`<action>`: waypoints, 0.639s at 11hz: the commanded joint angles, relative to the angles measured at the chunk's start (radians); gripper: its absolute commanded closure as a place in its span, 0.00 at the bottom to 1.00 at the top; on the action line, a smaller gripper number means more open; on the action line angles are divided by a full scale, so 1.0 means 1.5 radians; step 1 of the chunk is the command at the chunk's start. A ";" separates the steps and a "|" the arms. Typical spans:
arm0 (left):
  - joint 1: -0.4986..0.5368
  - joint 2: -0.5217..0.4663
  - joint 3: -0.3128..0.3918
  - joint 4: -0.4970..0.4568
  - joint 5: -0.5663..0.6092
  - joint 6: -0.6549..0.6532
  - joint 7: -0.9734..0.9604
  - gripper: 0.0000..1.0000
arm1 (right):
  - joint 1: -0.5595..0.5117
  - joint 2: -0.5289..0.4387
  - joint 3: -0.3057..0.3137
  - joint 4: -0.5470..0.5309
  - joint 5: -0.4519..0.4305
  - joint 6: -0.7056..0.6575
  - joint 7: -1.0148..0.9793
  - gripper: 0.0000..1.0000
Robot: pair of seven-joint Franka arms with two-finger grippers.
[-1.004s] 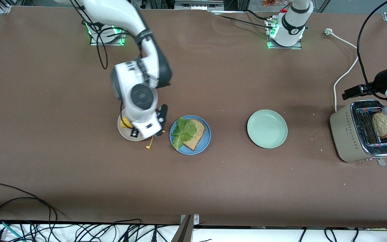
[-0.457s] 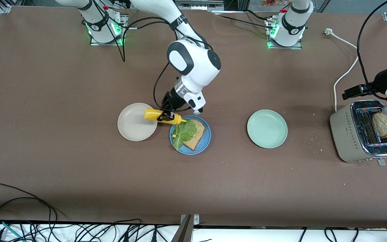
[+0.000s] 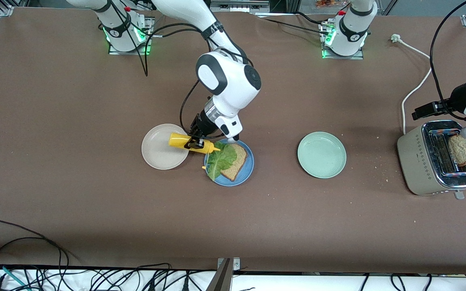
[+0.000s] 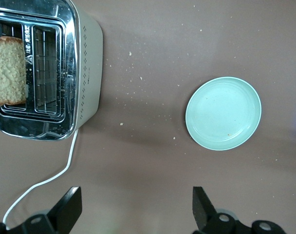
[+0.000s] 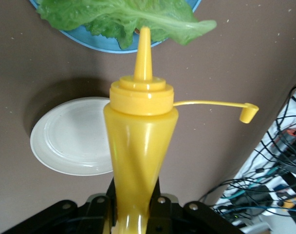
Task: Make sandwich in blue plate with both arms
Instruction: 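Squeeze sauce onto the lettuce, then carry the bottle back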
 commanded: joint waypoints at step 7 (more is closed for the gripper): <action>0.065 0.076 0.008 0.079 0.149 0.004 0.049 0.00 | -0.318 -0.064 0.002 0.008 0.564 -0.122 -0.412 0.73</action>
